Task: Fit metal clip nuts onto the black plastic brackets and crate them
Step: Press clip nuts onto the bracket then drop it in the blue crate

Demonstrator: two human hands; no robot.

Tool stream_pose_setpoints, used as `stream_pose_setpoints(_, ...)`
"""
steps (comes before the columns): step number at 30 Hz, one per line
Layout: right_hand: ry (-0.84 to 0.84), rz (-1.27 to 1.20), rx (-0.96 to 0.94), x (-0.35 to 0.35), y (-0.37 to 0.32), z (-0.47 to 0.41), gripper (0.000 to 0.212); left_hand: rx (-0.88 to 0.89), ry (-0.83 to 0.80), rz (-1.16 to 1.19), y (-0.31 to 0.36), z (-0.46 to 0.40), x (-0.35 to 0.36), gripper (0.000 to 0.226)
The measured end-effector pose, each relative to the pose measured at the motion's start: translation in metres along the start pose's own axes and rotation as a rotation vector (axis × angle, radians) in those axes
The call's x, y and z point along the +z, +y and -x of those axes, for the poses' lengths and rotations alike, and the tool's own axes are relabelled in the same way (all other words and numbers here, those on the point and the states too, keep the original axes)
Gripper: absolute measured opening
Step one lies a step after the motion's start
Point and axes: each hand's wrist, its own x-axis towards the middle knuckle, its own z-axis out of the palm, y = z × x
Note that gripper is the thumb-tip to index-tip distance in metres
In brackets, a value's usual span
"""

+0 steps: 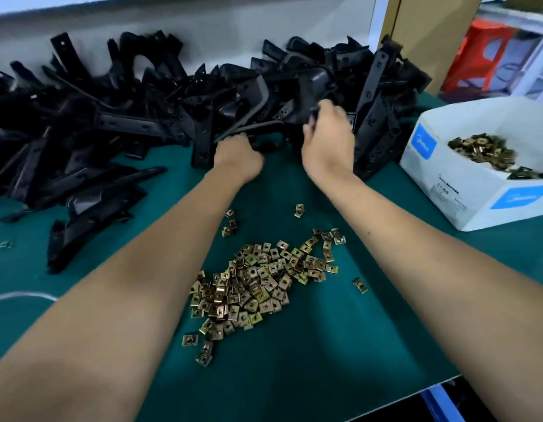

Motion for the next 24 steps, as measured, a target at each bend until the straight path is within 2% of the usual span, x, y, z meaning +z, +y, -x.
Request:
stream_pose_setpoints(2,0.100,-0.275,0.127,-0.009,0.003,0.007,0.007,0.015,0.203,0.243,0.009,0.022,-0.004,0.025)
stream_pose_setpoints(3,0.114,-0.351,0.108,-0.015,0.001,0.011,0.009,0.015,0.238,0.403,0.017,0.034,-0.006,0.032)
stream_pose_setpoints(4,0.086,-0.400,0.026,-0.019,-0.002,0.017,0.010,-0.022,0.167,0.646,0.025,0.047,-0.009,0.041)
stream_pose_setpoints(5,0.012,-0.433,-0.088,-0.024,-0.008,0.024,0.013,-0.083,0.014,0.955,0.033,0.057,-0.012,0.047)
stream_pose_setpoints(7,-0.242,-0.432,-0.290,-0.034,-0.021,0.037,0.037,-0.185,-0.264,1.484,0.038,0.074,-0.017,0.045)
stream_pose_setpoints(9,-0.459,-0.395,-0.358,-0.043,-0.027,0.045,0.057,-0.281,-0.247,1.714,0.026,0.086,-0.021,0.033)
stream_pose_setpoints(11,-0.521,-0.400,-0.321,-0.052,-0.023,0.050,0.055,-0.361,-0.171,1.838,0.006,0.097,-0.024,0.027)
stream_pose_setpoints(13,-0.515,-0.330,-0.223,-0.058,-0.014,0.052,0.042,-0.372,-0.148,1.949,-0.018,0.108,-0.026,0.022)
stream_pose_setpoints(16,-0.696,0.218,-0.166,-0.058,-0.007,0.054,0.040,-0.302,-0.059,1.972,-0.049,0.121,-0.028,0.009)
stream_pose_setpoints(17,-0.754,0.303,-0.144,-0.055,-0.006,0.056,0.038,-0.272,-0.022,1.966,-0.059,0.124,-0.028,0.008)
stream_pose_setpoints(20,-0.820,0.196,-0.057,-0.047,-0.017,0.062,0.022,-0.231,0.033,1.997,-0.083,0.134,-0.029,0.014)
stream_pose_setpoints(22,-0.812,0.220,-0.126,-0.038,-0.029,0.067,0.023,-0.236,0.036,1.970,-0.096,0.140,-0.027,0.018)
stream_pose_setpoints(24,-0.778,0.217,-0.247,-0.026,-0.040,0.076,0.022,-0.251,0.015,1.840,-0.106,0.143,-0.024,0.018)
